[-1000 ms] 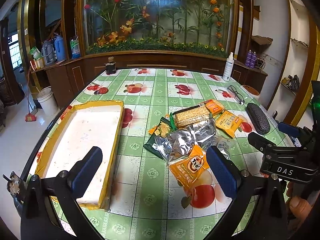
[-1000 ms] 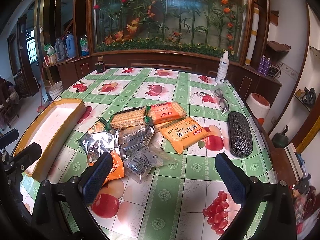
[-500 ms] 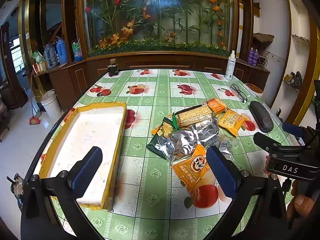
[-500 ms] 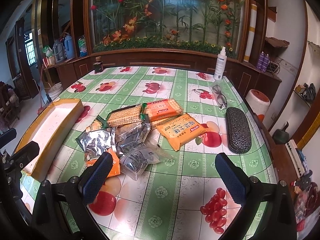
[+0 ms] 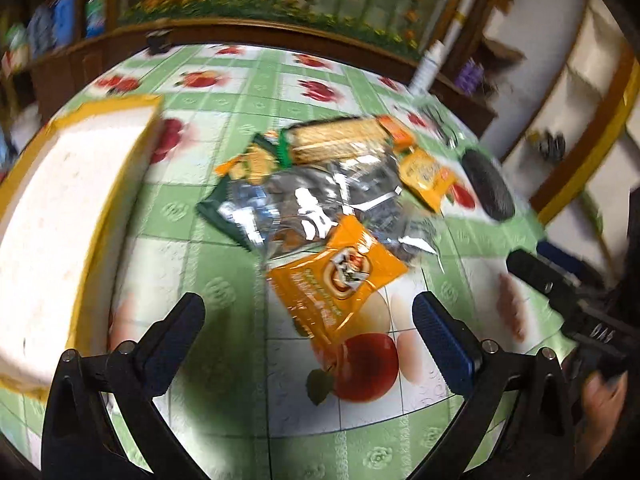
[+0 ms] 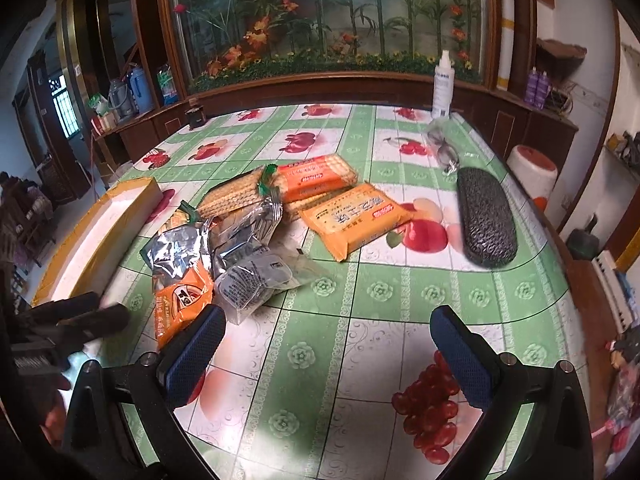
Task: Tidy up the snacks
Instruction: 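Grasp the orange wafer pack with the left gripper while the right grasps the clear bag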
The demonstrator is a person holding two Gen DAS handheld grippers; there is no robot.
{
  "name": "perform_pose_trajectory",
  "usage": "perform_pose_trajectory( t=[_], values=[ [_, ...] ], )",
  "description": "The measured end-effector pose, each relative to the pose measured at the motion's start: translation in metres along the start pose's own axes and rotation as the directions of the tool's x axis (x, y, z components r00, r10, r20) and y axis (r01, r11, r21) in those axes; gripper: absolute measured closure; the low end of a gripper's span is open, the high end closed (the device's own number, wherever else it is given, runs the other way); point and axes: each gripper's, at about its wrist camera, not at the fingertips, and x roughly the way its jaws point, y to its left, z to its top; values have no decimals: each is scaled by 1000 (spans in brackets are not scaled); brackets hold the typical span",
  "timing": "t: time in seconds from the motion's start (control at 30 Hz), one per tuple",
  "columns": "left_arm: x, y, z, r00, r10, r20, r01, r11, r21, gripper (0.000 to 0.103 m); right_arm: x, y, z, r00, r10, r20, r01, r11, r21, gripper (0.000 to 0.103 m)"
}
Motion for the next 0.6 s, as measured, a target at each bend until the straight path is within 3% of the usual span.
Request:
perform_pose_trajectory(
  t=[0.1,0.27,0.33,0.43,0.47,0.5,0.6],
  values=[
    [17,-21,2,998,56,-8,-55,989,134,0,5,-5,-2,999,47,-10,-47,999,18,0],
    [41,-38,8,997,70,-44,-54,953,297,1,8,-4,-1,997,75,-14,-74,997,28,0],
    [51,-39,9,994,88,-62,-62,939,337,7,9,-3,1,997,75,-15,-74,997,26,0],
    [63,-32,11,993,58,-105,-21,945,327,18,15,-1,5,996,86,-21,-86,996,26,0],
    [61,-27,11,993,42,-106,-8,951,308,28,17,0,6,996,90,-24,-90,996,25,0],
    [58,-24,13,994,51,-92,-20,952,306,44,21,2,7,995,97,-29,-97,995,24,0],
    [53,-16,15,994,41,-97,-10,954,299,53,36,10,11,988,146,-50,-145,989,32,1]
  ],
)
